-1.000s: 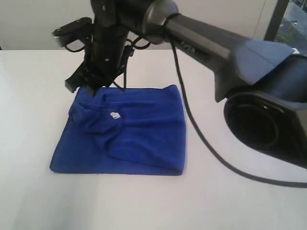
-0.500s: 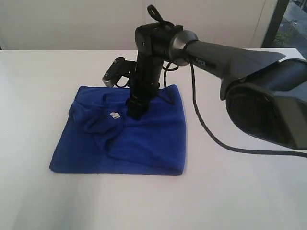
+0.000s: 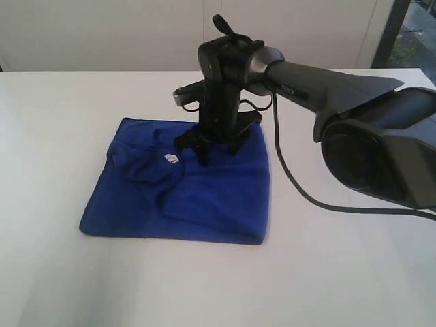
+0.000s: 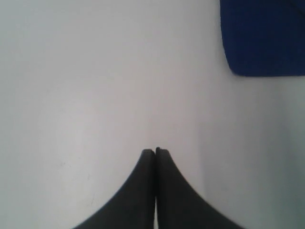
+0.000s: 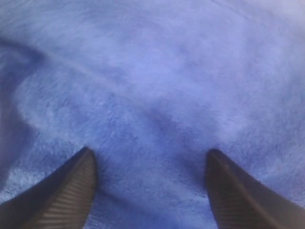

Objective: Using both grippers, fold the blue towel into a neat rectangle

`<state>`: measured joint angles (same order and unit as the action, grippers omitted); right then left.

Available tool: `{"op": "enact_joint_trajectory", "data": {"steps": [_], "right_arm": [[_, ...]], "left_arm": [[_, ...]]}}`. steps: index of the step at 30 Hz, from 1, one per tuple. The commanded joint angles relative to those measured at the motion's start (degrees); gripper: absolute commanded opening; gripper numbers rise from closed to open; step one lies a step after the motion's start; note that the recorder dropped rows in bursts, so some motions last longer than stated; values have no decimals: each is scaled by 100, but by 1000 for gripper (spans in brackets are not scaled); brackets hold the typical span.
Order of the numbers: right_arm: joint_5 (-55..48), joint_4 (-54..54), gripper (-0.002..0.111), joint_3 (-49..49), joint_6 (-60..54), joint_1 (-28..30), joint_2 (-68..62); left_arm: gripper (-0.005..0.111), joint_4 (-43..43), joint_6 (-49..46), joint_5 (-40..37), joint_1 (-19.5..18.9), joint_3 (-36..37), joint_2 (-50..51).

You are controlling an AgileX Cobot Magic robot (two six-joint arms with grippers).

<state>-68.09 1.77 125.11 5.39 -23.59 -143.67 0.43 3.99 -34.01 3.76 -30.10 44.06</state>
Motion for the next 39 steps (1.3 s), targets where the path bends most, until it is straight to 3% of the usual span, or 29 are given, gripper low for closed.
{"op": "enact_joint_trajectory", "data": {"steps": [1,9,14,15,18,20,24,33,39], "right_arm": [[-187,-61,62,-277,704,440,-286],[-187,-451,62,-389,724,465,194],[-187,-177,62,-389,-660,465,749],[-128,-177,62,-389,-1489,465,834],[29,-266,62,-389,-2551,465,837],[106,-630,62,-398,-3614,465,759],[381,-1198,62,-463,-4487,465,617],[809,-1368,62,-463,-4435,465,106],[1033,-948,62,-463,-2830,465,-176]], "left_arm": [[0,-8,4,-39,-29,35,-40],[0,-8,4,-39,-29,35,-40],[0,-8,4,-39,-29,35,-40],[0,-8,4,-39,-29,35,-40],[0,-8,4,-39,-29,35,-40],[0,-8,4,-39,-29,35,-40],[0,-8,4,-39,-29,35,-40],[0,-8,4,-39,-29,35,-40],[0,-8,4,-39,-29,35,-40]]}}
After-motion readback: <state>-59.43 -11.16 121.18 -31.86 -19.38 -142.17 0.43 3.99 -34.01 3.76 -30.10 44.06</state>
